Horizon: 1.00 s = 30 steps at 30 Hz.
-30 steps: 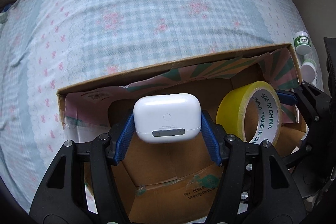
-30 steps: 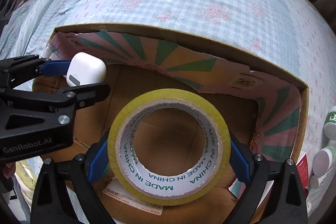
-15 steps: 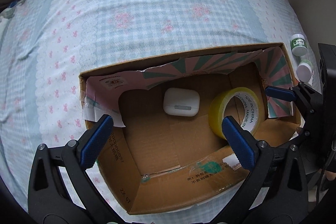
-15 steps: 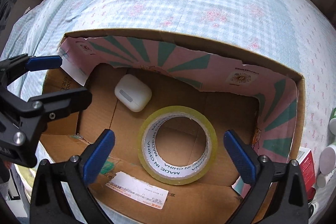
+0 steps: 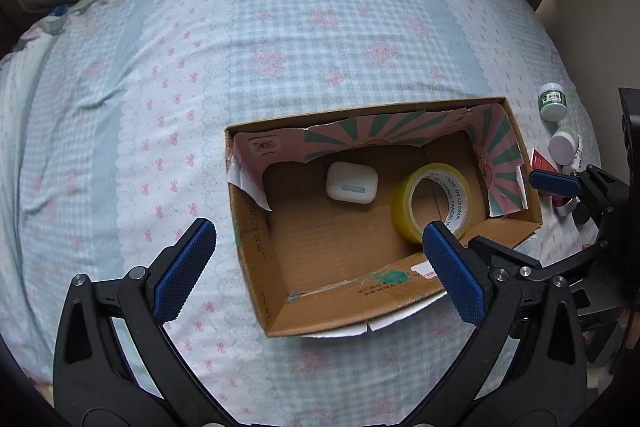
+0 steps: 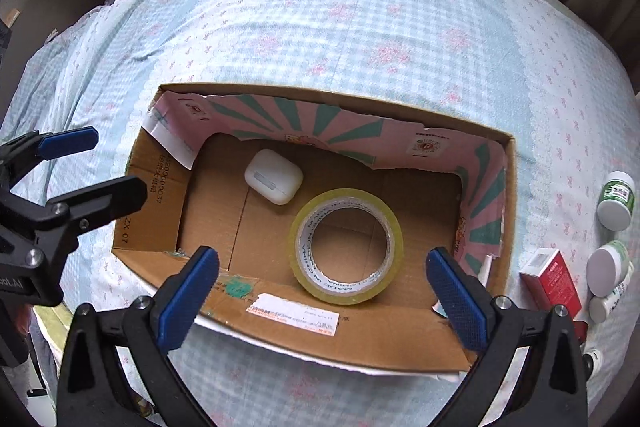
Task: Organize rigid objects
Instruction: 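Withdraw both grippers from the box toward the remaining items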
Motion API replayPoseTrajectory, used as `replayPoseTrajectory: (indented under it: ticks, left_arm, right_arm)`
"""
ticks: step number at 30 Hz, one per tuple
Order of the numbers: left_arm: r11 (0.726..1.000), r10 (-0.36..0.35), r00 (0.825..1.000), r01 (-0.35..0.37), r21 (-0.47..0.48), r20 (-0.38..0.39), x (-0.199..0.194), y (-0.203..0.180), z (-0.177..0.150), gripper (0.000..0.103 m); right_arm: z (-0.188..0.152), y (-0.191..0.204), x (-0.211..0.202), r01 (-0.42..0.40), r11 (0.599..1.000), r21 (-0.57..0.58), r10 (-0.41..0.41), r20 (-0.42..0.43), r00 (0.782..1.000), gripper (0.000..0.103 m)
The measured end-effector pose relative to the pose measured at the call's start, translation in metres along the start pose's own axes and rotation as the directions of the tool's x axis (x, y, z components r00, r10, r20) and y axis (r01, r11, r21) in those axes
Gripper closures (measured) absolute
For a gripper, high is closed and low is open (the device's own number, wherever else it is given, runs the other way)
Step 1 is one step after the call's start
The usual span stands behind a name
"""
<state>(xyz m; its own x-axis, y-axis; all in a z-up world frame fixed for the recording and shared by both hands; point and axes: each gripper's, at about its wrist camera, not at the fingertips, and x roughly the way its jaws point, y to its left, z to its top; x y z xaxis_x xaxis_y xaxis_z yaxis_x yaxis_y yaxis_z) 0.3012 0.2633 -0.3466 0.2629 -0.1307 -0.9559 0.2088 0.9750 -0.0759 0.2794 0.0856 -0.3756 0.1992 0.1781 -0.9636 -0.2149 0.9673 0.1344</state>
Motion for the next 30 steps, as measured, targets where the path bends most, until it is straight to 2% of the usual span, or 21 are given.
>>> replayPoseTrajectory:
  ticks: [5,11,16,19,22,26,30]
  left_arm:
    - [1.000,0.010,0.999,-0.009,-0.012,0.043,-0.046,-0.005,-0.014,0.000]
    - [1.000,0.005,0.992,-0.006,0.002,0.124,-0.107,-0.027,-0.025,0.000]
    - [0.999,-0.008,0.981,0.002,0.033,0.196,-0.148,-0.062,-0.026,0.000]
    - [0.998,-0.008,0.974,-0.006,0.064,0.226,-0.164,-0.087,-0.025,0.000]
    - [0.996,-0.005,0.968,-0.018,0.088,0.250,-0.174,-0.117,-0.023,0.000]
    - [0.995,-0.038,0.963,0.011,0.101,0.266,-0.181,-0.161,-0.020,0.000]
    - [0.996,0.012,0.962,-0.035,0.080,0.274,-0.176,-0.215,-0.020,0.000]
  right_arm:
    - [-0.014,0.000,-0.044,0.015,0.999,0.034,-0.015,-0.004,1.000,0.000]
    - [-0.045,-0.010,-0.111,0.015,0.992,0.126,-0.022,0.051,0.998,0.000]
    - [-0.071,-0.026,-0.168,0.075,0.979,0.191,-0.099,0.120,0.988,0.000]
    - [-0.086,-0.045,-0.196,0.121,0.964,0.238,-0.161,0.154,0.975,0.000]
    - [-0.101,-0.075,-0.219,0.130,0.946,0.298,-0.186,0.168,0.968,0.000]
    - [-0.121,-0.119,-0.245,0.158,0.922,0.355,-0.236,0.190,0.953,0.000]
    - [-0.141,-0.169,-0.256,0.165,0.911,0.379,-0.248,0.182,0.952,0.000]
